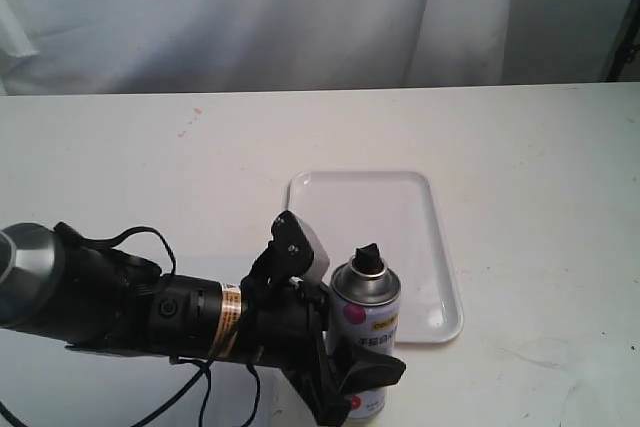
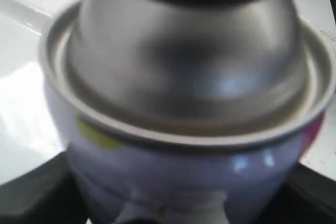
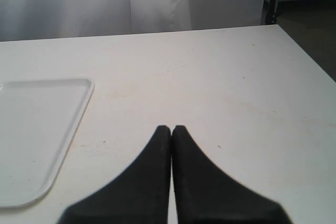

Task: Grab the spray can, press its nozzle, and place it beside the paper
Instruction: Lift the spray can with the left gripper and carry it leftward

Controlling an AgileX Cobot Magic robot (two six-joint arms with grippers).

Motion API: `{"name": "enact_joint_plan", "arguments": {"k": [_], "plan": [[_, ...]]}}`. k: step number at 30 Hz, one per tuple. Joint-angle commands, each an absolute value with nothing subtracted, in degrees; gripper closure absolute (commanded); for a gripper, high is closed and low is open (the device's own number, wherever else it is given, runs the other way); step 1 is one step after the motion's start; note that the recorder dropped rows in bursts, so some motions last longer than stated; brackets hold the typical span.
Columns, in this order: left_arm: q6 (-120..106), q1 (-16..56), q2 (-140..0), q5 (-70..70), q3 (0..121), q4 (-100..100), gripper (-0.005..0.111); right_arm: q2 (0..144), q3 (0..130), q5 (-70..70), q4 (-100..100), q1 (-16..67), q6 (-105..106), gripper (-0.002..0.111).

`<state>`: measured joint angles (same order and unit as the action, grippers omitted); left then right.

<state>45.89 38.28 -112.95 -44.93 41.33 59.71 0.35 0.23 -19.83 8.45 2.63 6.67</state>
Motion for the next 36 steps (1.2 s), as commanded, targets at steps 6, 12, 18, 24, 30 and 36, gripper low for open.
{"name": "enact_joint_plan", "arguments": {"k": [6, 12, 18, 24, 30, 36], "plan": [[48.95, 38.68, -103.07, -44.91, 41.68, 63.72, 0.107, 0.0, 0.0, -19.8, 8.65, 2.36, 6.89, 0.108], [60.4, 38.68, -93.78, -25.36, 41.68, 74.46, 0.107, 0.0, 0.0, -19.8, 8.65, 2.36, 6.89, 0.108], [77.06, 38.43, -85.04, -10.96, 41.37, 87.58, 0.107, 0.0, 0.0, -19.8, 8.65, 2.36, 6.89, 0.108], [87.53, 32.99, -79.84, -8.35, 35.79, 95.68, 0.107, 0.0, 0.0, -19.8, 8.65, 2.36, 6.89, 0.108], [89.84, 26.32, -74.16, -5.38, 30.52, 99.82, 0.107, 0.0, 0.0, -19.8, 8.65, 2.36, 6.89, 0.108], [87.39, 21.82, -72.64, -0.99, 30.05, 99.95, 0.107, 0.0, 0.0, -19.8, 8.65, 2.36, 6.89, 0.108]]}}
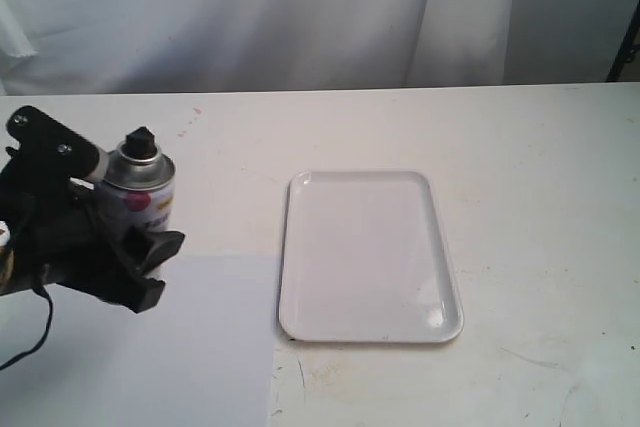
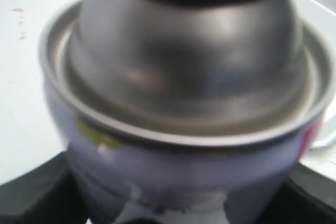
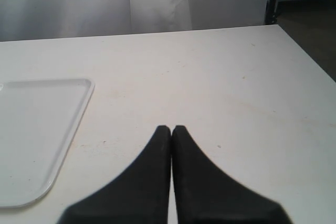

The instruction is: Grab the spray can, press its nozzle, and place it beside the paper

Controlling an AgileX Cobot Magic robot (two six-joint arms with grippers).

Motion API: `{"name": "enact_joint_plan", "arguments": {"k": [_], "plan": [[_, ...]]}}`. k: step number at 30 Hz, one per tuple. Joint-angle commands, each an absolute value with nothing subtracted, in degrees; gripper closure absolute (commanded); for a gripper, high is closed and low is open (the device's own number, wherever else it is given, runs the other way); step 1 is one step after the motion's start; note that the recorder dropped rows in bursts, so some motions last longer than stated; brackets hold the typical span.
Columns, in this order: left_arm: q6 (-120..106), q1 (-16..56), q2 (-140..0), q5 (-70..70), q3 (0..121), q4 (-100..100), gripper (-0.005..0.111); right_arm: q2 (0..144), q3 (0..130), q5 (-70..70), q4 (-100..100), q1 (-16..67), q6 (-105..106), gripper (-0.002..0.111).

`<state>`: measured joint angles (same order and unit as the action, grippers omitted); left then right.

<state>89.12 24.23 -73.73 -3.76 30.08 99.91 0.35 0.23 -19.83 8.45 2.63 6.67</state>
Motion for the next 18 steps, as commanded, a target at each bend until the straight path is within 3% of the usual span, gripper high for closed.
{"name": "enact_joint_plan", "arguments": {"k": [1, 10, 18], "plan": [[85.77, 21.17, -72.78, -0.99, 30.05, 99.95, 0.107, 0.0, 0.0, -19.8, 8.65, 2.36, 6.89, 0.108], [63.73, 18.75, -72.78, 10.9, 30.05, 99.95, 0.107, 0.0, 0.0, -19.8, 8.65, 2.36, 6.89, 0.108], [35.82, 18.88, -72.78, 19.52, 30.05, 79.94, 0.107, 0.0, 0.0, -19.8, 8.65, 2.36, 6.89, 0.108]]}}
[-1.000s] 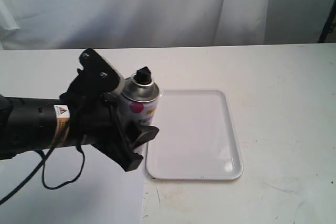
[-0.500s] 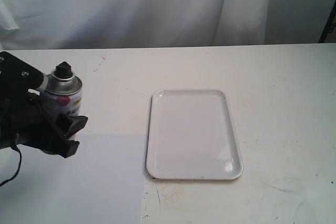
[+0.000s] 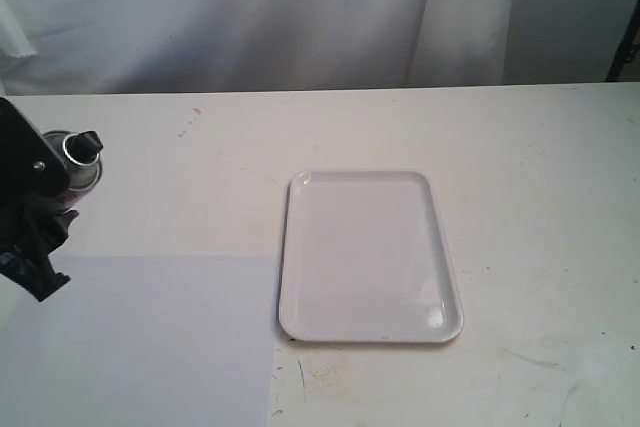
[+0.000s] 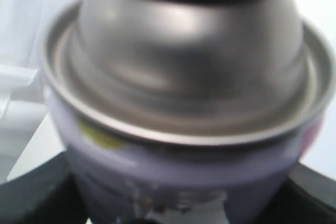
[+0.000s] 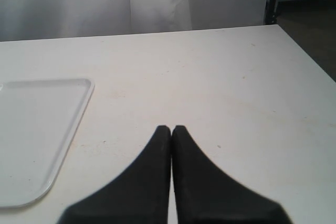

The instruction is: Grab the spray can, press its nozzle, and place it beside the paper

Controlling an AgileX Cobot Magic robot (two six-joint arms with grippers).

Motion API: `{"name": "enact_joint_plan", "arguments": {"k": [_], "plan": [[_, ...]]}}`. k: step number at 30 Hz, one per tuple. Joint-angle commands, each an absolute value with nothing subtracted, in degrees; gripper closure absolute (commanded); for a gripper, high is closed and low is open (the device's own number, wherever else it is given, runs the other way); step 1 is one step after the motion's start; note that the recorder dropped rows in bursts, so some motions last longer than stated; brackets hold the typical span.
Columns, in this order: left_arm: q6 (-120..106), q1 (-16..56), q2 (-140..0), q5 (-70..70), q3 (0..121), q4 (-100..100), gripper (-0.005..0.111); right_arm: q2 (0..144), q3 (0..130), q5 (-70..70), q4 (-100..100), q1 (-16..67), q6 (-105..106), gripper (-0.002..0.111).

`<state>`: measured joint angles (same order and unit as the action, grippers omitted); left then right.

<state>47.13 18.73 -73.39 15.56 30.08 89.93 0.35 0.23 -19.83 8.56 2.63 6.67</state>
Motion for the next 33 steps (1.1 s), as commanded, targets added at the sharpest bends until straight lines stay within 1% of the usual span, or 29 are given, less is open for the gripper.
{"name": "enact_joint_plan", "arguments": {"k": [1, 5, 8, 22, 24, 26, 28, 33], "plan": [[33.43, 18.88, -72.78, 19.91, 30.05, 77.16, 0.107, 0.0, 0.0, -19.8, 8.65, 2.36, 6.89, 0.108], [25.66, 18.88, -72.78, 24.48, 30.16, 69.26, 0.107, 0.0, 0.0, -19.8, 8.65, 2.36, 6.89, 0.108], [21.97, 18.88, -72.78, 25.44, 30.16, 66.43, 0.107, 0.0, 0.0, -19.8, 8.65, 2.36, 6.89, 0.108], [21.83, 18.88, -74.24, 22.32, 30.16, 66.51, 0.107, 0.0, 0.0, -19.8, 8.65, 2.36, 6.89, 0.108], [21.95, 21.81, -74.24, 22.42, 30.16, 66.41, 0.107, 0.0, 0.0, -17.61, 7.75, 2.36, 6.89, 0.108], [21.84, 24.87, -74.24, 22.53, 30.16, 66.55, 0.107, 0.0, 0.0, -13.41, 11.12, 2.36, 6.89, 0.108], [21.84, 26.28, -74.24, 23.09, 30.16, 66.55, 0.107, 0.0, 0.0, -10.39, 14.87, 2.36, 6.78, 0.108], [22.07, 26.28, -74.24, 24.82, 30.16, 66.55, 0.107, 0.0, 0.0, -4.92, 27.19, 2.36, 5.67, 0.108]]}}
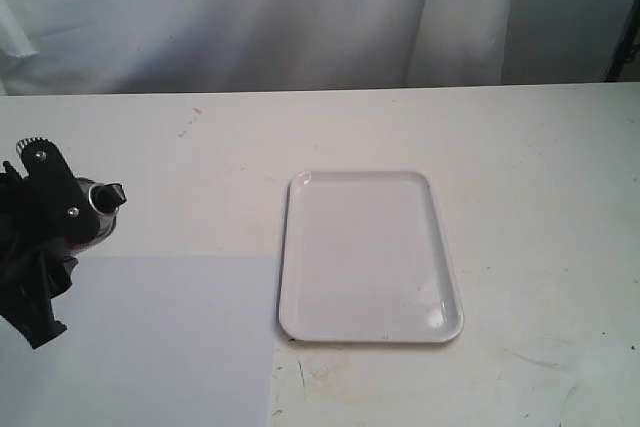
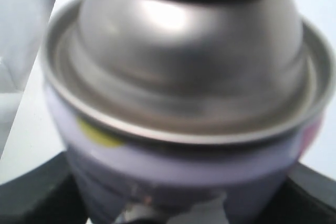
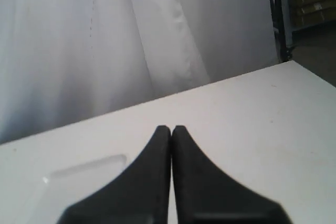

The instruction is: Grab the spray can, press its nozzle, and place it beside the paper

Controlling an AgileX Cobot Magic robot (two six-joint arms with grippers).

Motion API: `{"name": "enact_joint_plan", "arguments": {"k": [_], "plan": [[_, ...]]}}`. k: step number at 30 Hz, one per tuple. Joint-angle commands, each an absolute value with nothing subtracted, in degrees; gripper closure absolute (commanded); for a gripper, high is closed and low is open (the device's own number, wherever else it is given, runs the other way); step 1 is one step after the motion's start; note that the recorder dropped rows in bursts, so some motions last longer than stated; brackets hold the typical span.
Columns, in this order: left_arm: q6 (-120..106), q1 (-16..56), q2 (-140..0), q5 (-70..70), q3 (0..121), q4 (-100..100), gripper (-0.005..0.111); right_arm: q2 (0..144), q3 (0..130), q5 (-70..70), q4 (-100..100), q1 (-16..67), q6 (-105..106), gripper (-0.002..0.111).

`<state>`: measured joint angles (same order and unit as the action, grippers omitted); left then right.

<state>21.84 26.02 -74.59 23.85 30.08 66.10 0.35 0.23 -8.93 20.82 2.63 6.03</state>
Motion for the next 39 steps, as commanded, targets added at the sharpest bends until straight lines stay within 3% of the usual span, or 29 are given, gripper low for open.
{"name": "enact_joint_plan", "arguments": {"k": [1, 9, 17, 22, 27, 31, 39], "plan": [[22.07, 26.28, -74.24, 24.95, 30.16, 66.98, 0.107, 0.0, 0.0, -3.69, 28.32, 2.36, 5.67, 0.108], [22.51, 26.28, -74.24, 25.78, 30.16, 67.8, 0.107, 0.0, 0.0, 6.03, 37.81, 2.36, 1.17, 0.108], [22.51, 26.28, -74.24, 25.69, 30.16, 67.8, 0.107, 2.97, 9.34, -5.53, 32.05, 2.36, 4.34, 0.108], [22.51, 26.28, -74.24, 25.54, 30.16, 67.8, 0.107, 21.81, 23.4, -19.54, 33.32, 3.07, 13.51, 0.108], [21.86, 26.28, -74.24, 25.56, 30.16, 67.8, 0.107, 47.32, 33.63, -35.42, 49.04, 11.37, 35.43, 0.108], [20.48, 26.28, -74.24, 25.91, 30.16, 68.5, 0.107, 59.74, 34.94, -37.16, 56.16, 14.67, 39.44, 0.108], [20.71, 26.28, -74.24, 24.02, 30.16, 69.26, 0.107, 67.58, 34.94, -34.55, 60.44, 14.8, 43.13, 0.108]]}}
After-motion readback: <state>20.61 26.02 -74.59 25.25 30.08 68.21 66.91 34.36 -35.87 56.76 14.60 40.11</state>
